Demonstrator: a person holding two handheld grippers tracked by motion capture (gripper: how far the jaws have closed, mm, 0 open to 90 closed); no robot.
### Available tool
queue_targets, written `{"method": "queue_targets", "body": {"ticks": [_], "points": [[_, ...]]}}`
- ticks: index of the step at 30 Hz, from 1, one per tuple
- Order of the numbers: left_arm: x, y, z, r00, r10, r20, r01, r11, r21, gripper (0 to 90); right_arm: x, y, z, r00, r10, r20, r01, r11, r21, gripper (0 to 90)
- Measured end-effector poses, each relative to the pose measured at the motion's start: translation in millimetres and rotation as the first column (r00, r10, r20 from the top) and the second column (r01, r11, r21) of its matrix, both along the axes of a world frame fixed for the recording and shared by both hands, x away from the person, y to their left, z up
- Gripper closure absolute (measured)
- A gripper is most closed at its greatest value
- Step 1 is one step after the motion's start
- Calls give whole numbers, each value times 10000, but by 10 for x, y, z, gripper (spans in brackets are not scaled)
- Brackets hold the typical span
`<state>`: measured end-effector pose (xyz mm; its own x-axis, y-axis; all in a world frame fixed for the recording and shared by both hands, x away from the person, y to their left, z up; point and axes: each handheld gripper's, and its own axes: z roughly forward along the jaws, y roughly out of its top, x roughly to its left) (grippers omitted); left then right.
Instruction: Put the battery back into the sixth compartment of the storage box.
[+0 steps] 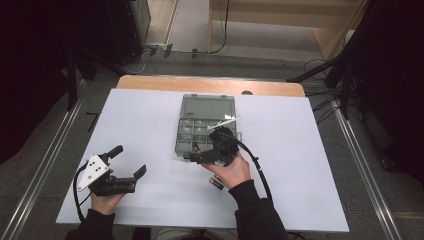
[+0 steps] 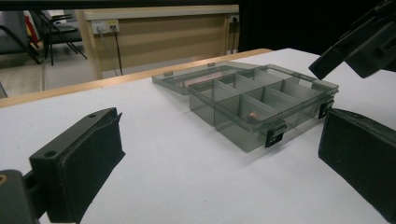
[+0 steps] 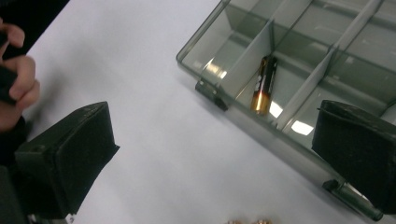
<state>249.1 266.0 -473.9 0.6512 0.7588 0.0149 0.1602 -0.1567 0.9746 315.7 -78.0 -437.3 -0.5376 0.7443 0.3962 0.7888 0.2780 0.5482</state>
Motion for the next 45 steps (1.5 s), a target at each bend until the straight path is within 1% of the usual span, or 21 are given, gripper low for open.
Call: {"method": "queue_targets", "body": {"ticks": [3, 8, 13, 14, 17, 18, 22, 26, 29, 35, 36, 38, 39, 40, 42, 43, 45], "points": [[0, 0, -1, 10000, 5, -4, -5, 10000, 11, 0, -30, -14, -29, 9994, 354, -50, -356, 9988, -345, 4], [3, 3, -1, 10000, 9, -4, -9, 10000, 13, 0, -85, -34, -80, 9977, 657, -141, -668, 9924, -1029, 3], [2, 1, -1, 10000, 3, -1, -3, 10000, 18, 0, -134, -61, -123, 9953, 929, -264, -961, 9789, -1805, 3], [2, 1, -1, 10000, 3, 3, -3, 10000, 15, 0, -141, -65, -130, 9954, 909, -317, -952, 9775, -1881, 3], [3, 3, -2, 10000, 10, -6, -10, 10000, 28, 0, -157, -82, -160, 9932, 1085, -422, -1153, 9659, -2320, 3], [3, 3, -2, 10000, 13, -3, -13, 10000, 27, 0, -163, -84, -167, 9930, 1090, -455, -1168, 9636, -2405, 3], [2, 5, -1, 10000, 33, -6, -33, 10000, 14, 0, -180, -100, -200, 9900, 1255, -640, -1377, 9582, -2507, 4], [3, 3, -3, 10000, 8, -22, -8, 10000, 35, 0, -193, -101, -237, 9867, 1434, -762, -1595, 9440, -2888, 13], [4, -1, -4, 10000, -2, -17, 2, 10000, 53, 0, -204, -98, -261, 9841, 1520, -918, -1730, 9373, -3025, 26], [4, 2, -4, 10000, 5, -41, -5, 10000, 35, 0, -181, -121, -304, 9823, 1490, -1132, -1777, 9324, -3148, 42], [4, 1, -5, 10000, 4, -39, -4, 10000, 38, 0, -177, -127, -313, 9816, 1514, -1164, -1813, 9302, -3192, 51], [5, 0, -6, 10000, -4, -39, 4, 10000, 42, 0, -169, -144, -324, 9813, 1515, -1186, -1823, 9289, -3223, 74], [5, 0, -6, 10000, -3, -41, 3, 10000, 52, 0, -167, -155, -326, 9803, 1540, -1236, -1864, 9279, -3227, 104], [5, 0, -6, 10000, 3, -48, -3, 10000, 52, 0, -169, -165, -328, 9780, 1563, -1378, -1929, 9290, -3159, 142], [7, 0, -6, 10000, -4, -52, 4, 10000, 67, 0, -168, -187, -343, 9761, 1580, -1492, -1983, 9284, -3143, 144], [7, 0, -7, 10000, -2, -77, 2, 10000, 65, 0, -170, -198, -349, 9756, 1564, -1542, -1992, 9258, -3214, 151], [13, -2, -11, 9999, -47, -121, 48, 10000, 68, 0, -168, -225, -361, 9760, 1533, -1548, -1969, 9246, -3260, 166]]}}
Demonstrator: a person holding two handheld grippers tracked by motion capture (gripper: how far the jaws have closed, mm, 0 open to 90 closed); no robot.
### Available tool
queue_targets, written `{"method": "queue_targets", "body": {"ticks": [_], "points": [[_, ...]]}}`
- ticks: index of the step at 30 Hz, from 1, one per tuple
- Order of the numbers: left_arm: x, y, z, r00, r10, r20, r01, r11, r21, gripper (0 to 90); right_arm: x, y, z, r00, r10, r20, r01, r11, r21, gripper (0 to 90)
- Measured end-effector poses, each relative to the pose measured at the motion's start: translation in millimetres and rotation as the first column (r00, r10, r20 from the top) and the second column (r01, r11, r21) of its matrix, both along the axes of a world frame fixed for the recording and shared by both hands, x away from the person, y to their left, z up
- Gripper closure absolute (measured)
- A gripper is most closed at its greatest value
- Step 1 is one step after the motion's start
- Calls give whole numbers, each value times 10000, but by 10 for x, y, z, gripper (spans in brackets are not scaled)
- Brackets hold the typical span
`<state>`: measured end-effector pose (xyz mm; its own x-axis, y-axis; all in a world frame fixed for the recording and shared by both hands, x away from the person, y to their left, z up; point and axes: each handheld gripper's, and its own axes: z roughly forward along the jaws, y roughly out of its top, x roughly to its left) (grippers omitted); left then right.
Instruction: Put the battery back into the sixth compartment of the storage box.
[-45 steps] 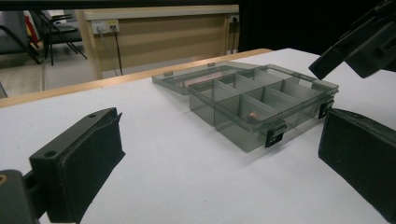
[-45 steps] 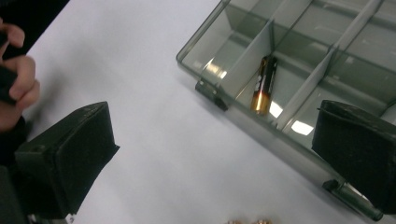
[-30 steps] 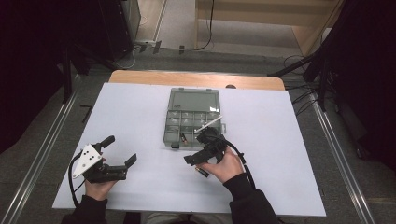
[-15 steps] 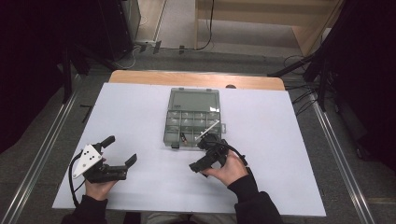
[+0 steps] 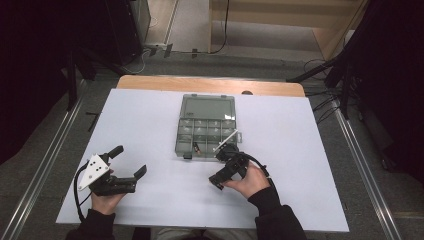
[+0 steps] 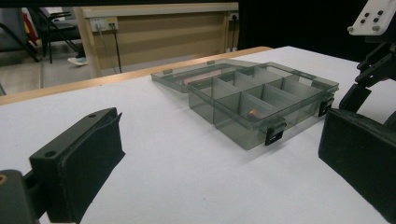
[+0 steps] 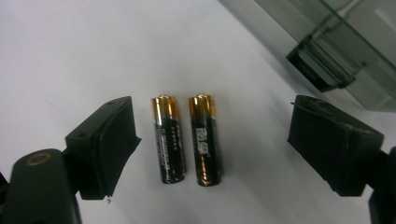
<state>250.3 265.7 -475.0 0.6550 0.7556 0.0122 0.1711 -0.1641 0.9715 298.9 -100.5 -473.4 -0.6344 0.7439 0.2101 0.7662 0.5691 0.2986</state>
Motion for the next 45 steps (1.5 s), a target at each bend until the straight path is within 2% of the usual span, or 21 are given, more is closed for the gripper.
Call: {"method": "queue_targets", "body": {"ticks": [7, 17, 23, 32, 35, 39, 45], "points": [[4, -7, -4, 10000, 71, -16, -70, 9999, 93, 0, 7, -95, 3, 9999, -140, -39, 141, 9998, 138, 263], [4, -7, -4, 10000, 62, -8, -62, 9999, 95, 0, -26, -58, -14, 9994, 341, -15, -341, 9993, -127, 454], [6, -8, -6, 10000, 78, -17, -78, 9999, 105, 0, -36, -25, -27, 9986, 524, -28, -524, 9957, -760, 550], [6, -11, -8, 9999, 97, -30, -96, 9999, 132, 0, -52, 59, -33, 9956, 937, -66, -938, 9874, -1274, 677], [5, -13, -9, 9999, 97, -31, -97, 9999, 142, 0, -70, 106, -34, 9919, 1273, 36, -1250, 9784, -1644, 752], [2, -9, -6, 10000, 95, 0, -95, 9998, 172, 0, -70, 145, -27, 9924, 1228, 44, -1196, 9733, -1958, 766], [2, -9, -6, 9999, 102, 1, -102, 9998, 163, 0, -73, 165, -23, 9928, 1193, 65, -1153, 9709, -2097, 774]]}}
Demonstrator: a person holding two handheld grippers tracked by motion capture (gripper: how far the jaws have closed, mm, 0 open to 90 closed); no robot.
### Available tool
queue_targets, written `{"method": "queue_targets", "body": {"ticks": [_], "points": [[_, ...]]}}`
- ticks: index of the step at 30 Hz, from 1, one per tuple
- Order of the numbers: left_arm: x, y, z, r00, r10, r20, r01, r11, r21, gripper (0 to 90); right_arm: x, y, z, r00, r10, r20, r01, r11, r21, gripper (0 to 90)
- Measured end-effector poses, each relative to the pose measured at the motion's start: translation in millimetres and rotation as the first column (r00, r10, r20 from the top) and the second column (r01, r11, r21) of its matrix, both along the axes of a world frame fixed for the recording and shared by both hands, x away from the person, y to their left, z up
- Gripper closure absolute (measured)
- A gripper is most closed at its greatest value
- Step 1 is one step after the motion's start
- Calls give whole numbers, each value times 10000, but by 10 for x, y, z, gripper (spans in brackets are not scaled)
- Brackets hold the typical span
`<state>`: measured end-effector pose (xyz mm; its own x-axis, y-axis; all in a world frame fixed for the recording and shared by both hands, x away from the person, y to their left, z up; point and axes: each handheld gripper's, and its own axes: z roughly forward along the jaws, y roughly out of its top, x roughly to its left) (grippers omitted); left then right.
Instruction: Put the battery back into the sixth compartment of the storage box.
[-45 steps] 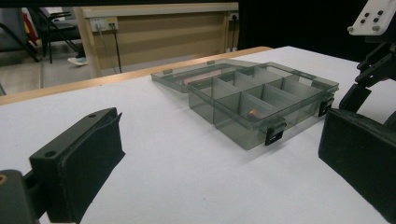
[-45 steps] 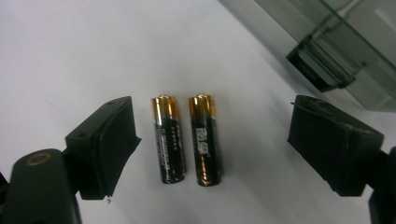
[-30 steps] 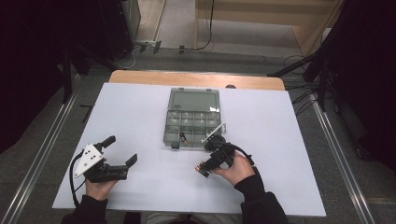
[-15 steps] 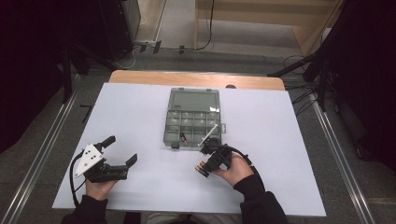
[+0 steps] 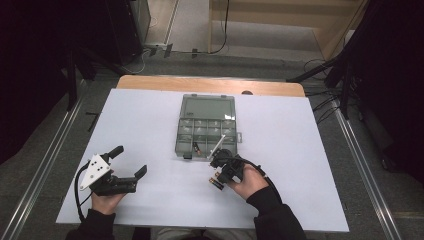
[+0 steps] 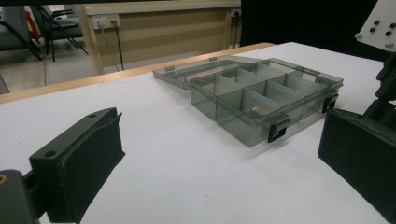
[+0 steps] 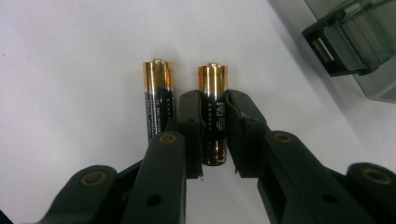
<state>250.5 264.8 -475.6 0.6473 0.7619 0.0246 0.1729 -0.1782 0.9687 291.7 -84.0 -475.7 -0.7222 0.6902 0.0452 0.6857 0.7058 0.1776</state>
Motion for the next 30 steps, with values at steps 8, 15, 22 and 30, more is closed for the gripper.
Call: {"method": "queue_targets", "body": {"ticks": [8, 15, 22, 30], "points": [[1, -1, -1, 10000, 11, -6, -11, 10000, -7, 0, 14, -13, 23, 9997, -249, 29, 249, 9996, 111, 774], [1, -2, -1, 10000, 10, -8, -10, 10000, 17, 0, 54, -3, 86, 9993, -372, 78, 368, 9982, 468, 775], [4, -1, -1, 10000, 7, -8, -7, 10000, 7, 0, 96, 19, 180, 9986, -394, 344, 361, 9954, 892, 775], [4, 0, -1, 10000, 15, -2, -15, 10000, -7, 0, 147, 96, 274, 9967, -652, 482, 578, 9881, 1422, 774]]}}
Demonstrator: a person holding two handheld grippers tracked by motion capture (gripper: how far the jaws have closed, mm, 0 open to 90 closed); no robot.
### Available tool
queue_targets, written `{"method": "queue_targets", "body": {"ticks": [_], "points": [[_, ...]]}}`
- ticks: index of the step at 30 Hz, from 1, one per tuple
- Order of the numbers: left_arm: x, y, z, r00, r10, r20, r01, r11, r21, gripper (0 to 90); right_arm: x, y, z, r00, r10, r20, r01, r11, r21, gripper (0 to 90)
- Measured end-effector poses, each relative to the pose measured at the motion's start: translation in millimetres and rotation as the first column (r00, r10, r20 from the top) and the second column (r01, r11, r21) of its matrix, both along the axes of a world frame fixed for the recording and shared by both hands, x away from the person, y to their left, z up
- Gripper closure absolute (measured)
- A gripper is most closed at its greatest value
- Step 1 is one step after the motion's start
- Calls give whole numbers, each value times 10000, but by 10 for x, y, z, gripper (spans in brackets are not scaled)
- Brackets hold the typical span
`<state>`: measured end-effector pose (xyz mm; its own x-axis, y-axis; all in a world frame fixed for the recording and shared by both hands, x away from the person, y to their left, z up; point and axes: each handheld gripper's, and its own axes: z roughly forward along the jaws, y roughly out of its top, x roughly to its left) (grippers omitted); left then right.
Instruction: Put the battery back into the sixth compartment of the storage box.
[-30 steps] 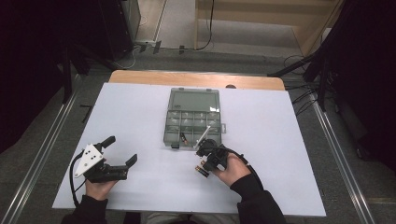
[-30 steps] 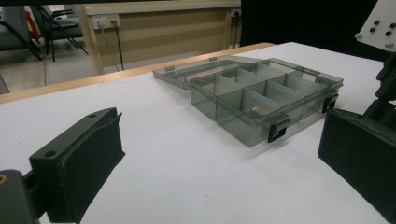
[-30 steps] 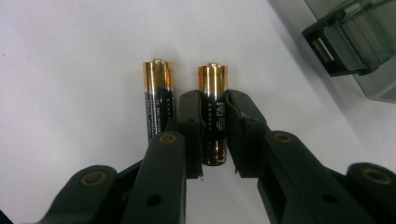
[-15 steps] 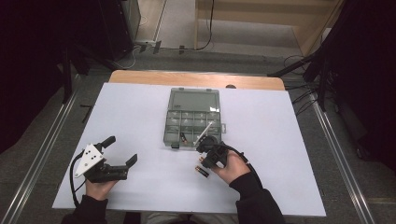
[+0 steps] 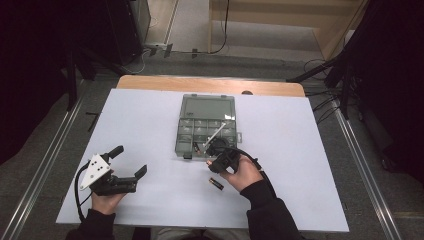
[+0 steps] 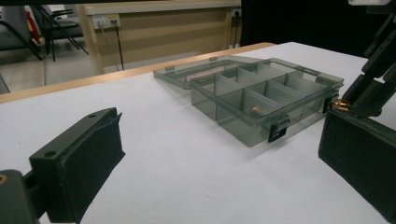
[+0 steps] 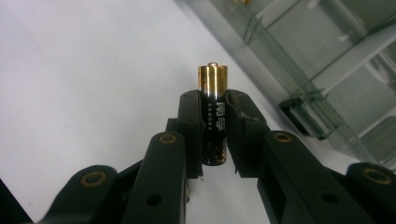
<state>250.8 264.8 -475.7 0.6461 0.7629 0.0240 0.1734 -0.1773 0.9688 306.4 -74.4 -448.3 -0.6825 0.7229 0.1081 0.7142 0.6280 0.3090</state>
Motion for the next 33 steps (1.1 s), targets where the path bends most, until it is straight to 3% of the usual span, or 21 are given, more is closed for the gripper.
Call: {"method": "queue_targets", "body": {"ticks": [4, 11, 17, 21, 25, 33], "points": [[-3, 1, 2, 10000, -4, 11, 4, 10000, -13, 0, 61, 6, 6, 9998, -172, -90, 175, 9990, 418, 775], [-2, 1, 1, 10000, -4, 1, 4, 10000, 3, 0, 94, 22, 15, 9988, -487, 59, 481, 9963, 709, 775], [0, 1, 1, 10000, -2, -1, 2, 10000, -10, 0, 127, 1, 43, 9960, -889, -15, 882, 9853, 1461, 775], [1, 0, 0, 10000, -10, 4, 10, 10000, -6, 0, 148, -4, 45, 9914, -1299, -159, 1305, 9707, 2019, 774], [-1, 1, 2, 10000, -6, 9, 6, 10000, -22, 0, 187, -16, 46, 9834, -1781, -344, 1807, 9451, 2721, 775], [1, 0, 1, 10000, -7, 17, 7, 10000, -13, 0, 250, -60, 4, 9707, -2370, -390, 2357, 9088, 3443, 774]]}}
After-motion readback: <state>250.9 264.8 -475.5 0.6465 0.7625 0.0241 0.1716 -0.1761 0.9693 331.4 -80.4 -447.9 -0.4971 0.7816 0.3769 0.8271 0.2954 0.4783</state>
